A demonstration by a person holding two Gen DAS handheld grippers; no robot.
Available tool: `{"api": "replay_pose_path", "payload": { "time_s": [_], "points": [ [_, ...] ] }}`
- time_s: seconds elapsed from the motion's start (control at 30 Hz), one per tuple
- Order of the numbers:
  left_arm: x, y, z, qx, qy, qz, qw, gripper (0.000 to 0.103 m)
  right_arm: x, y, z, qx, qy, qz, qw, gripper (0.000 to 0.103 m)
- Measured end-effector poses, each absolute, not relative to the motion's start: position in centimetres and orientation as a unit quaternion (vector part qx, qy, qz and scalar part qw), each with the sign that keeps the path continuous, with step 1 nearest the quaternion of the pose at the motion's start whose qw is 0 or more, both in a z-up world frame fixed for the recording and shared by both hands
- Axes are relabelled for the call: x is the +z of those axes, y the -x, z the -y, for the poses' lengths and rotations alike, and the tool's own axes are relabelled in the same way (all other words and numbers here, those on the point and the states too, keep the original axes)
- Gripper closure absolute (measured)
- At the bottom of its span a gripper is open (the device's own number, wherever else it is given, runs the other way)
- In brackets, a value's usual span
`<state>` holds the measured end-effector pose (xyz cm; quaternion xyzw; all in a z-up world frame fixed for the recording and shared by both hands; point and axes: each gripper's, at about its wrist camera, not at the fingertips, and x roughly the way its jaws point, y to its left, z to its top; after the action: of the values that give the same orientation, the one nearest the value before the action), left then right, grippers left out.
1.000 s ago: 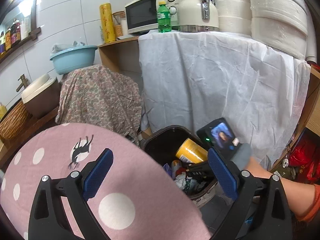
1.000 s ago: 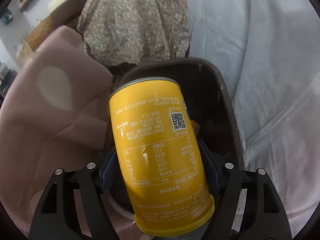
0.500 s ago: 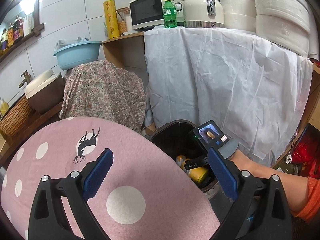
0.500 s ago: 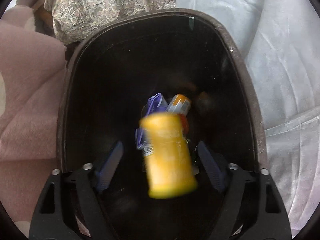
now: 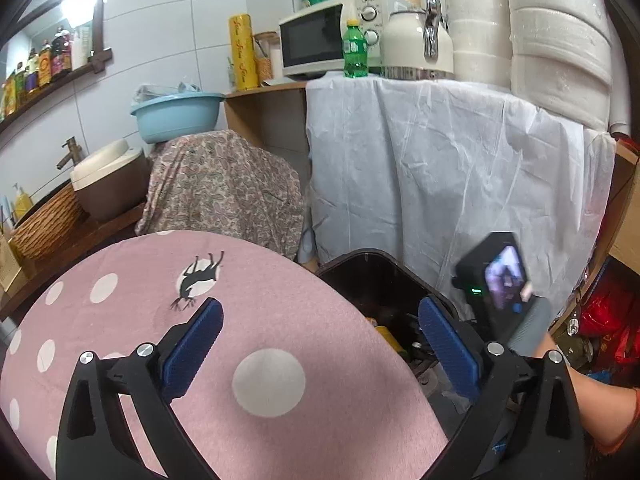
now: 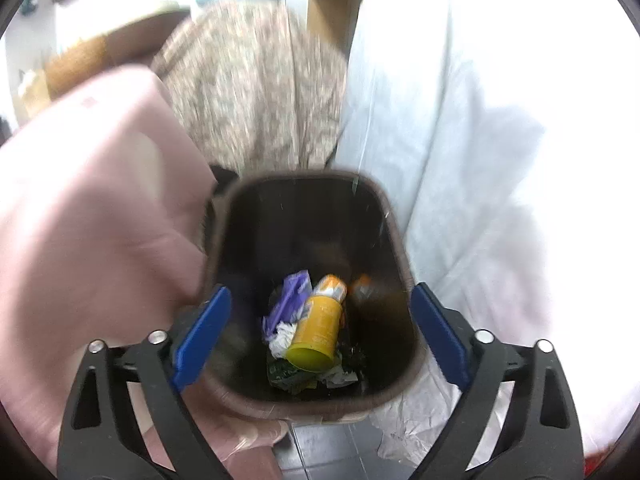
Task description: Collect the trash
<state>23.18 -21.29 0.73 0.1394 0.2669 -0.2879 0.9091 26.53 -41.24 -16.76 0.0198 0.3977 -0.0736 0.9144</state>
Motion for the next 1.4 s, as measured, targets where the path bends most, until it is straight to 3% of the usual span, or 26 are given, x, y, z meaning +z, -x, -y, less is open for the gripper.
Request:
{"api": "replay_pose_path", "payload": {
  "time_s": [0.17, 0.63, 1.0, 1.4],
  "points": [
    [1.8, -20.1, 18.0, -0.280, -0.125, -0.239, 0.921, 0.005, -11.0, -18.7, 38.4, -0.062, -0.016, -0.315, 0.947, 0.006],
    [2.9, -8.5, 5.3, -0.161, -0.059, -0.141, 0.975, 0.005, -0.8, -1.4, 25.8, -0.015, -0.027, -0.133, 0.991, 0.006],
    [1.0, -1.4, -2.1, -0.043, -0.033, -0.094, 0.994, 0.005, -0.5, 4.7, 17.8, 0.015, 0.006, -0.102, 0.995, 0.006],
    [0.4, 0.9, -3.0, -0.020, -0.041, -0.084, 0.995, 0.005, 0.2, 5.3, 16.5, 0.056, -0.027, -0.099, 0.993, 0.006]
  ]
}}
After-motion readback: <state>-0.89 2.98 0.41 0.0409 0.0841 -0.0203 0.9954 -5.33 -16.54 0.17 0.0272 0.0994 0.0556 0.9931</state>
